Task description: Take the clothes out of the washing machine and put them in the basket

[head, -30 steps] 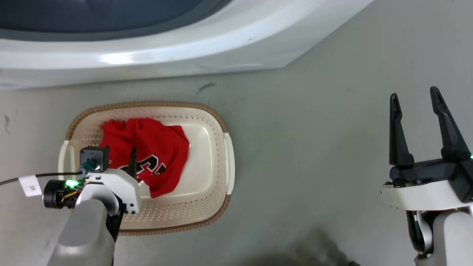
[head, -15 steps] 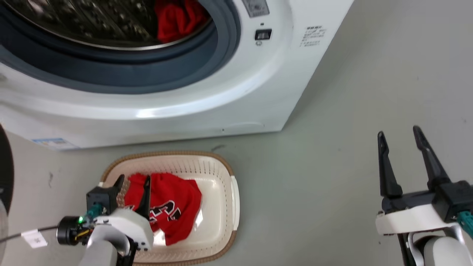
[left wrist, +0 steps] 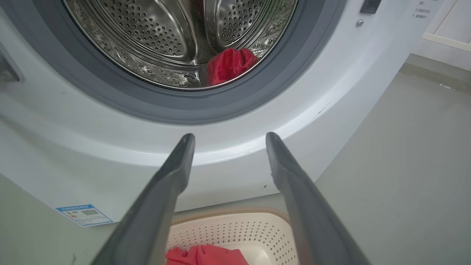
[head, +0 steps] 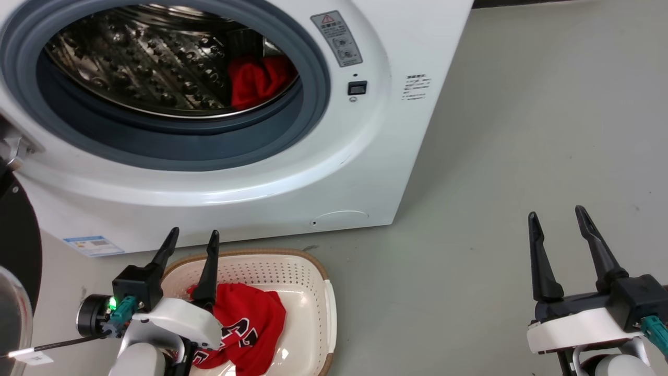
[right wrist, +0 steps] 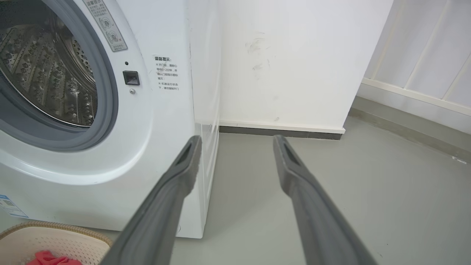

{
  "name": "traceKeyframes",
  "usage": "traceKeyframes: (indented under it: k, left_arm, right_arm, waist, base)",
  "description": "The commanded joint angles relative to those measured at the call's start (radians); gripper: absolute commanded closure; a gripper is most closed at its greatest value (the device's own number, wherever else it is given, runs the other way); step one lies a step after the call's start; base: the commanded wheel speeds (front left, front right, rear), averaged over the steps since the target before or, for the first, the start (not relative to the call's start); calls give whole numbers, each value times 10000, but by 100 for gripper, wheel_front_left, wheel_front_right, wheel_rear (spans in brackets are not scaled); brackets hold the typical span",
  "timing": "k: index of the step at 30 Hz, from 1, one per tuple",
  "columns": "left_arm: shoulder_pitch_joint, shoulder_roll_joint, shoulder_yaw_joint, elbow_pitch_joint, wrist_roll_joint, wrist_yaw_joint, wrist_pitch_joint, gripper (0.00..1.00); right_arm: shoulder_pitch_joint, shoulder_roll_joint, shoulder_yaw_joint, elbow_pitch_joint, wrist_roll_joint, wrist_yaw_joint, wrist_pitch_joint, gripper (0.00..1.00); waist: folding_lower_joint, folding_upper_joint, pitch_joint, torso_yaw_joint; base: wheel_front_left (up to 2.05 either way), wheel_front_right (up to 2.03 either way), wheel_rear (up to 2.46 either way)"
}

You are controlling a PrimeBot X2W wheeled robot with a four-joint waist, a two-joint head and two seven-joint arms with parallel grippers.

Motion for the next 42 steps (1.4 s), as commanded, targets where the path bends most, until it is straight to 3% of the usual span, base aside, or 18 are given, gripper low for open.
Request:
traceKeyframes:
  k: [1, 10, 27, 36, 42]
  left_arm:
    - [113, 126, -61, -120, -79, -6, -27, 0]
    - [-1610, 1293, -700, 22, -748, -8, 512, 0]
    - [-8553, 4419, -1891, 1802, -1869, -8, 6006, 0]
    - [-11306, 5345, -2468, 2857, -1598, 29, 8826, 0]
    - [-12181, 5319, -2783, 3641, -1550, 32, 10279, 0]
  right_arm:
    - [127, 5, 50, 41, 69, -12, -20, 0]
    - [-49, 7, 210, -20, 394, -12, -20, 0]
    - [-769, 18, 1018, -48, 1768, -12, -20, 0]
    - [-820, 18, 1788, 9, 2396, -12, -20, 0]
    - [-612, 15, 2048, -93, 2697, -12, -20, 0]
  waist:
    - [2, 0, -70, -147]
    - [2, 0, 619, -964]
    - [2, 0, 3708, -3155]
    - [2, 0, 4640, -4031]
    - [2, 0, 4956, -4150]
  base:
    - [0, 0, 0]
    - [0, 0, 0]
    - [0, 0, 0]
    - [0, 0, 0]
    - [0, 0, 0]
